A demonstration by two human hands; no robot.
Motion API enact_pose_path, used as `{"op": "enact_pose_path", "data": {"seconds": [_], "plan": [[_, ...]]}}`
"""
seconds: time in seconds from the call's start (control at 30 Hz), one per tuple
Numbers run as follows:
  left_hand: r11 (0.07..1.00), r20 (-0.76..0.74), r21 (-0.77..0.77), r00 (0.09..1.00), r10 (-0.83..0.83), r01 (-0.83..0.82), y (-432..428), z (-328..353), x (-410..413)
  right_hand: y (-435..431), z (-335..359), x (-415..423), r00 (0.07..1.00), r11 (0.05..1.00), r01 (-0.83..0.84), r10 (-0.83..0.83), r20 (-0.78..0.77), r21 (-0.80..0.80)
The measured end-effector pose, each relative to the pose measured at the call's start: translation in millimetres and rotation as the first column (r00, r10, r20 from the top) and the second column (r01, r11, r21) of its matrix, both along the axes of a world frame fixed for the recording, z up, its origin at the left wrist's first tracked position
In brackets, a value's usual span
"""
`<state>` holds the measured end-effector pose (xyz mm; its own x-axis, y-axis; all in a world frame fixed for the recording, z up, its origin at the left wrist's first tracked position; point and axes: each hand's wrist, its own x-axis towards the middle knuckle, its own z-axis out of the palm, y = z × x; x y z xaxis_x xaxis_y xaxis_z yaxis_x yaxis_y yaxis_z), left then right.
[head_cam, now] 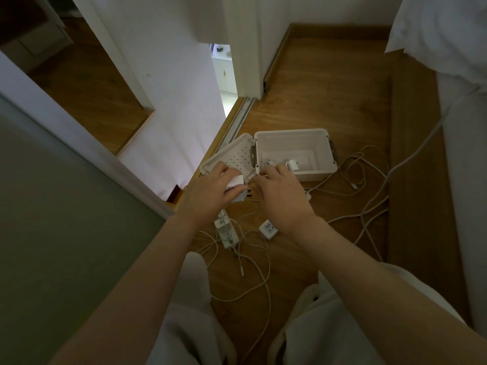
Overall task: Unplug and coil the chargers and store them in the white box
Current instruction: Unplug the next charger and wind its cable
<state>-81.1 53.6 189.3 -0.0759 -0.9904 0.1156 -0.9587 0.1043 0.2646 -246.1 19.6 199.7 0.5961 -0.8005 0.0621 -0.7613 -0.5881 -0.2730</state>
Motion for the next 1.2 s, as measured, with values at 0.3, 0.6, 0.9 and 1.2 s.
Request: {"op": "enact_pose_path", "data": {"seconds": [0.3, 0.6, 0.9, 1.2], "plan": [[0.998, -0.055, -0.062, 0.998, -0.007, 0.003, 0, 1, -4, 6, 14, -1, 0.965, 0.968, 0.239, -0.245, 0.094, 0.077], [0.982, 0.034, 0.082, 0.985, 0.169, -0.171, -5, -15, 1, 2, 5, -3, 0.928, 0.901, 0.281, -0.342, 0.144, 0.33], [0.936, -0.202, 0.209, 0.924, 0.324, -0.282, -1, -37, 21, -3, 0, -12, 0.949, 0.933, 0.27, -0.3, 0.098, 0.236], [0.99, -0.316, 0.106, 0.941, 0.119, -0.089, 0, -8, 21, -12, -19, -18, 0.983, 0.893, 0.032, -0.108, 0.145, 0.45]]}}
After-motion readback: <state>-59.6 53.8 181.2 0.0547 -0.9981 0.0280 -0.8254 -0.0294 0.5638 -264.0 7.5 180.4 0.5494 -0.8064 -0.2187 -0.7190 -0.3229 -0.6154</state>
